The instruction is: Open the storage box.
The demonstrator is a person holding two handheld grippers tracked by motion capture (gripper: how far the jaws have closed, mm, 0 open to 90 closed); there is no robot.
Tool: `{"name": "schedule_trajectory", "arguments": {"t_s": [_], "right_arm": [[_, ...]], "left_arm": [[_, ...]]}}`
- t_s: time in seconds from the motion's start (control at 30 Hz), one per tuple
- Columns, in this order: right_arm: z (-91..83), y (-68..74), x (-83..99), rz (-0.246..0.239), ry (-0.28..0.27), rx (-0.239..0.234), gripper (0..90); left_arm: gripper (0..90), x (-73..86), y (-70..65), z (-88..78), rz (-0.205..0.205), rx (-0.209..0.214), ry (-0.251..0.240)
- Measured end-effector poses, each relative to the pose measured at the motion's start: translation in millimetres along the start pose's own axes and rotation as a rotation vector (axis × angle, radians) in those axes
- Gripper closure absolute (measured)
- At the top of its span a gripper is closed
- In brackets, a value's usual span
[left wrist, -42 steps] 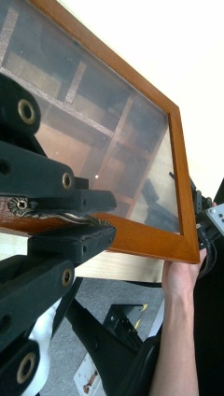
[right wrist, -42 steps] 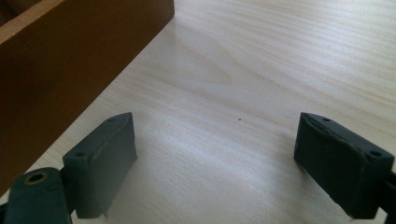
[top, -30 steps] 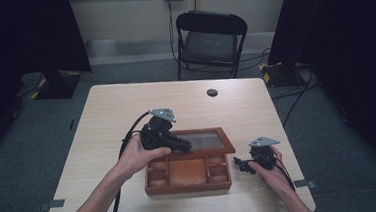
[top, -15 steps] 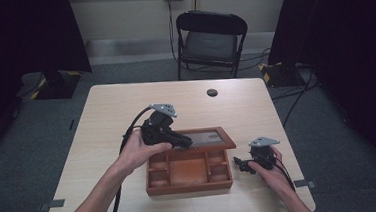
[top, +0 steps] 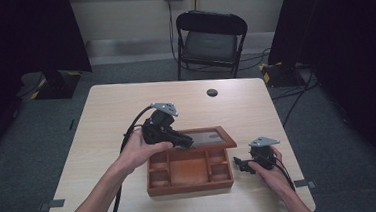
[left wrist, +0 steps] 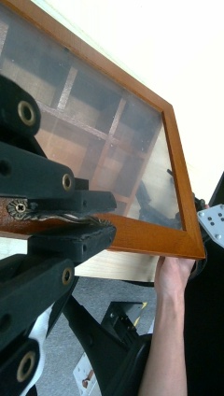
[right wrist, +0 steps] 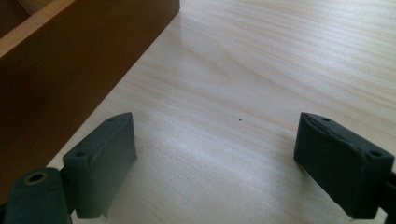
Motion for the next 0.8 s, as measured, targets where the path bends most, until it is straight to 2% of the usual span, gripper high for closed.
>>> {"name": "schedule_trajectory", "arguments": {"t_s": [0.13, 0.27, 0.3, 0.8], "right_arm": [[0.0, 0.0, 0.0, -0.001, 0.0, 0.0, 11.9], [0.0, 0.0, 0.0, -0.001, 0.0, 0.0, 11.9], [0.0, 0.0, 0.0, 0.0, 0.0, 0.0, 11.9], [0.0, 0.0, 0.0, 0.0, 0.0, 0.0, 11.8]], "left_arm": [[82.3, -0.4, 0.4, -0.7, -0.004, 0.002, -0.003], [82.3, 0.5, 0.4, -1.1, 0.005, -0.015, 0.014], [82.3, 0.1, -0.1, -0.3, 0.0, -0.001, 0.001], [82.3, 0.4, 0.1, -0.4, 0.0, 0.0, 0.008]]}}
Point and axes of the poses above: each handheld gripper's, and its own axes: z roughly forward along the jaws, x roughly out of its underside, y roughly to its left, the point moved 8 cm from there along z, roughly forward along the jaws, and after that the axes turned 6 degrees about -y, right-handed, at the moved point
